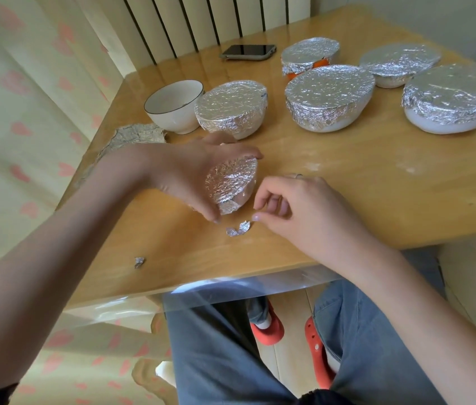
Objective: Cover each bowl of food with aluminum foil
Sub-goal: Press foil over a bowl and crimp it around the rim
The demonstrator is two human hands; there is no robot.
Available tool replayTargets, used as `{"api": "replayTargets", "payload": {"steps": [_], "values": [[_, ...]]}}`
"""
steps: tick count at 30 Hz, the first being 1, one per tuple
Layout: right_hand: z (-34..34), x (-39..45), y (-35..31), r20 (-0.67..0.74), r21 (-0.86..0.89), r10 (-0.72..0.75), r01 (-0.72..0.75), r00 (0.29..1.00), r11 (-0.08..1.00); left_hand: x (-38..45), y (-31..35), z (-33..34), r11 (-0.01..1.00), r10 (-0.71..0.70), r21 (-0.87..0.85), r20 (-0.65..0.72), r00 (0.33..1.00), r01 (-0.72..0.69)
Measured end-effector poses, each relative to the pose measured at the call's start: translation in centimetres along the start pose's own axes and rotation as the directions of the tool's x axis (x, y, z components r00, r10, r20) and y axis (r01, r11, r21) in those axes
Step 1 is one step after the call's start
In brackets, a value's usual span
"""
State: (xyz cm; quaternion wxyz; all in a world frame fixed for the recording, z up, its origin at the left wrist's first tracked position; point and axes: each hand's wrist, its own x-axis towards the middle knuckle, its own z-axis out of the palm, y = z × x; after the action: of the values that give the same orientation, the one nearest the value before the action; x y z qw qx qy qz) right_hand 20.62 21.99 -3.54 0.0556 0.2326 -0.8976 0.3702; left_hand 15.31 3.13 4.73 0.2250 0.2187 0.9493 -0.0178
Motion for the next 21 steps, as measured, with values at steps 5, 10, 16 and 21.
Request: {"api": "replayTargets", "payload": {"steps": [5, 10, 16, 21], "values": [[-0.3, -0.2, -0.2, -0.061, 0.020, 0.028, -0.027, 0.998, 0.999, 0.6, 1.7, 0.9, 0.979, -0.178, 0.092, -0.058, 0.982, 0.183], [-0.4, 0.0, -0.9, -0.064, -0.128, 0.042, -0.050, 0.997, 0.991, 0.1, 1.5, 0.4, 0.982, -0.159, 0.110, 0.031, 0.987, 0.154], [1.5, -0.3, -1.5, -0.266, -0.314, -0.024, -0.063, 0.964, 0.947, 0.5, 1.0, 1.3, 0.999, 0.006, -0.036, -0.004, 1.000, -0.006], [0.8, -0.3, -1.8, -0.188, -0.259, 0.018, -0.068, 0.982, 0.963, 0.8, 0.8, 1.4, 0.999, 0.011, -0.037, -0.025, 1.000, -0.012]]}}
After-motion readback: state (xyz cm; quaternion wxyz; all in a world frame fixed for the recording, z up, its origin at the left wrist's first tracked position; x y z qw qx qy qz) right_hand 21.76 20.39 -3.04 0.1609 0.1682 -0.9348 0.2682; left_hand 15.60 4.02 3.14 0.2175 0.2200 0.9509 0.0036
